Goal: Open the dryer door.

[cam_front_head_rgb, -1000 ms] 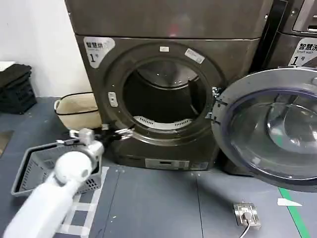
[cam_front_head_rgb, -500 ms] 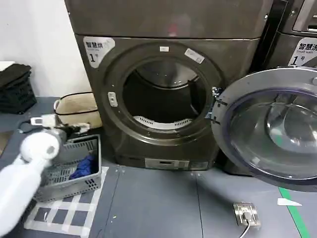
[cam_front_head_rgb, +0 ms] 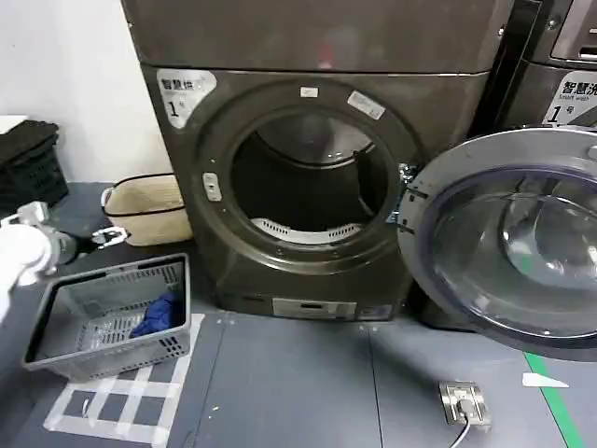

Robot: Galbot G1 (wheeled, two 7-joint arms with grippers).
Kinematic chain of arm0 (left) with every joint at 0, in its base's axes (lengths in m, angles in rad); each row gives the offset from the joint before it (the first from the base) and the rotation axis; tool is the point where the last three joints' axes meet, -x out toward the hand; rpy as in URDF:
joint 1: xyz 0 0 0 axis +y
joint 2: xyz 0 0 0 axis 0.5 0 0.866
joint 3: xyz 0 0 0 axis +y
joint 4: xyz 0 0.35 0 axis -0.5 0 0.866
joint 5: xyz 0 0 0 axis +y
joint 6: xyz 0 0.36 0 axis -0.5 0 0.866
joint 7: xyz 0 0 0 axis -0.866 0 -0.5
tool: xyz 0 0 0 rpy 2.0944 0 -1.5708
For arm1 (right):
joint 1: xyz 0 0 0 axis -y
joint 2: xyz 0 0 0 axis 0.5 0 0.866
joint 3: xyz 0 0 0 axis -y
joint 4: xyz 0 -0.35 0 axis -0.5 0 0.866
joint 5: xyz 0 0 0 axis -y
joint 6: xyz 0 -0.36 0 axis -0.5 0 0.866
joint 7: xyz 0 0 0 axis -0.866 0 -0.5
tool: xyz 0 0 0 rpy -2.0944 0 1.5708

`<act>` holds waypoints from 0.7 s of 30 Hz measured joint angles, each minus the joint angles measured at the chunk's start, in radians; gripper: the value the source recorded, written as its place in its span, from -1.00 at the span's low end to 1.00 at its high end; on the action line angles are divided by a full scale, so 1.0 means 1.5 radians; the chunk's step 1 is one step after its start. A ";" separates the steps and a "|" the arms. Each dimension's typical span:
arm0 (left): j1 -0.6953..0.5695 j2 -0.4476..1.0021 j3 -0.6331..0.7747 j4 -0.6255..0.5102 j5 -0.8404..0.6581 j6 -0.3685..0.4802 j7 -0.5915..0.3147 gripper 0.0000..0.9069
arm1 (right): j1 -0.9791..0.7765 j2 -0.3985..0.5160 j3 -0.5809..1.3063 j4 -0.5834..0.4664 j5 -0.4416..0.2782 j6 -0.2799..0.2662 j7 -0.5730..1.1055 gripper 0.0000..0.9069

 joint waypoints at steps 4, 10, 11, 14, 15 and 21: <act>0.010 0.010 -0.007 0.025 -0.051 0.000 -0.024 1.00 | 0.000 -0.002 -0.006 0.004 0.000 0.000 -0.001 1.00; 0.026 0.018 -0.026 0.060 -0.116 0.000 -0.052 1.00 | 0.002 -0.005 -0.014 0.005 0.001 0.000 -0.003 1.00; 0.025 0.019 -0.028 0.066 -0.131 0.000 -0.060 1.00 | 0.003 -0.005 -0.015 0.005 0.001 0.000 -0.004 1.00; 0.019 0.022 -0.030 0.086 -0.180 -0.001 -0.093 1.00 | 0.005 -0.005 -0.018 0.006 0.008 0.000 -0.005 1.00; 0.016 0.023 -0.030 0.091 -0.195 0.000 -0.106 1.00 | 0.006 -0.005 -0.019 0.007 0.012 0.000 -0.005 1.00; 0.011 0.029 -0.030 0.114 -0.273 -0.001 -0.165 1.00 | 0.007 -0.004 -0.024 0.016 0.018 -0.001 -0.011 1.00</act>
